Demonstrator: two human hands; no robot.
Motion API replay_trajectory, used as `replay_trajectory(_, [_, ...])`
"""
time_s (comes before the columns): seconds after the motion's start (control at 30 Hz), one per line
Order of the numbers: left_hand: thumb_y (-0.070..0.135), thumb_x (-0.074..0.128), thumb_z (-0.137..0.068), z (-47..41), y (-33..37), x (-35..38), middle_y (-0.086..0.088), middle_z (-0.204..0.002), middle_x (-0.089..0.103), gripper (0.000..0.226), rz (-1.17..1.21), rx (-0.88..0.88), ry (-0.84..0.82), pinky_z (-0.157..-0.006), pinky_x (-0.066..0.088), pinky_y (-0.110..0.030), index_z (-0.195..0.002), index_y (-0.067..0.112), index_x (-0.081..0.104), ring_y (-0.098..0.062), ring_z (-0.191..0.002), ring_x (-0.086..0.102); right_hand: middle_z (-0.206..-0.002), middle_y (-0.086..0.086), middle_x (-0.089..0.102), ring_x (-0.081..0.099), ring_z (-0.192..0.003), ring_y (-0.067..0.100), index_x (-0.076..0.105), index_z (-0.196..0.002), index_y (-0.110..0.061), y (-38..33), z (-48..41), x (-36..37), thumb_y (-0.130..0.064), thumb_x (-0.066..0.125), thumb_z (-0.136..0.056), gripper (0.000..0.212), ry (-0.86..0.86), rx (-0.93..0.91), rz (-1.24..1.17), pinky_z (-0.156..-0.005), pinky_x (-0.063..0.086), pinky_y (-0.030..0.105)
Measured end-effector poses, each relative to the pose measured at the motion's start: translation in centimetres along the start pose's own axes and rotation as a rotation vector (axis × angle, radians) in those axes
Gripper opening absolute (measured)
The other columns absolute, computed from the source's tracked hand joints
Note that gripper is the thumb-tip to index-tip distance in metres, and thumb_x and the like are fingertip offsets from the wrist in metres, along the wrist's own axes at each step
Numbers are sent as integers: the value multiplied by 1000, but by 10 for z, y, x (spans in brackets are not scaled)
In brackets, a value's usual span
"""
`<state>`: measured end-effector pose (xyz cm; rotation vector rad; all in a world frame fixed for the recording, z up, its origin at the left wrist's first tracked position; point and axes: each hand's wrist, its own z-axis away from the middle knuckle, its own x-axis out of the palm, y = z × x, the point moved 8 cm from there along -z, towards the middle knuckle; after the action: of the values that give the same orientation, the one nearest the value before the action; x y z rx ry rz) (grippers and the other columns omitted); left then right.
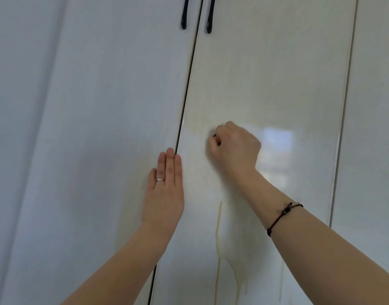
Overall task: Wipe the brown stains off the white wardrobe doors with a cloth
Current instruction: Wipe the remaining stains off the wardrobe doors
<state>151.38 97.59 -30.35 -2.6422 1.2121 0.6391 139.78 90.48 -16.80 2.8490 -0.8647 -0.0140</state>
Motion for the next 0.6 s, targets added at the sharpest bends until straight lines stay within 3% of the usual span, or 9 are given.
replay_trajectory(0.07, [3, -13, -90, -1, 0, 1, -25, -156, -33, 60, -2, -1, 14, -124, 12, -47, -147, -6, -30, -39, -149, -18, -65, 0, 51, 51, -53, 26, 50, -60, -19, -20, 36, 3, -25, 53, -78, 19, -84, -233, -32, -45, 23, 23])
replay_trajectory(0.13, [4, -13, -91, -2, -1, 1, -25, -156, -33, 60, 4, -1, 9, -124, 12, -46, -147, -5, -31, -38, -149, -18, -64, -1, 48, 51, -52, 24, 48, -61, -20, -22, 71, -4, -22, 56, -79, 20, -115, -443, -92, -43, 26, 24])
replay_trajectory(0.23, [4, -8, -92, -1, -2, 2, -25, -157, -32, 60, 16, 3, 12, -124, 13, -47, -148, -5, -30, -39, -150, -17, -66, -1, 49, 53, -56, 22, 46, -62, -21, 2, 81, -18, -22, 59, -79, 22, -110, -596, -90, -45, 27, 24])
replay_trajectory(0.3, [3, -8, -90, -1, -1, 4, -25, -157, -33, 62, 26, 7, 9, -124, 13, -47, -147, -5, -30, -39, -150, -17, -67, 0, 52, 55, -57, 23, 48, -62, -19, 20, 53, -18, -25, 57, -80, 20, -121, -521, -35, -45, 27, 23])
replay_trajectory(0.47, [3, -12, -86, -2, -4, 9, -23, -155, -37, 64, 29, 20, 8, -125, 12, -47, -147, -4, -32, -39, -149, -20, -63, 2, 48, 44, -51, 25, 37, -61, -17, 22, -45, 2, -22, 53, -77, 24, -6, 16, 60, -50, 18, 22])
replay_trajectory(0.53, [4, -10, -87, -2, -4, 9, -22, -156, -37, 64, 28, 29, 18, -124, 11, -47, -147, -2, -32, -38, -149, -19, -64, -1, 44, 41, -52, 24, 39, -62, -16, -7, -64, 16, -20, 50, -77, 19, -21, 66, 25, -49, 16, 23])
replay_trajectory(0.6, [4, -11, -88, -1, -5, 10, -19, -158, -34, 64, 39, 33, 30, -124, 11, -46, -149, 0, -31, -37, -150, -19, -69, -2, 45, 39, -56, 22, 44, -66, -17, -44, -63, 29, -22, 50, -81, 17, -69, 2, 5, -49, 12, 24])
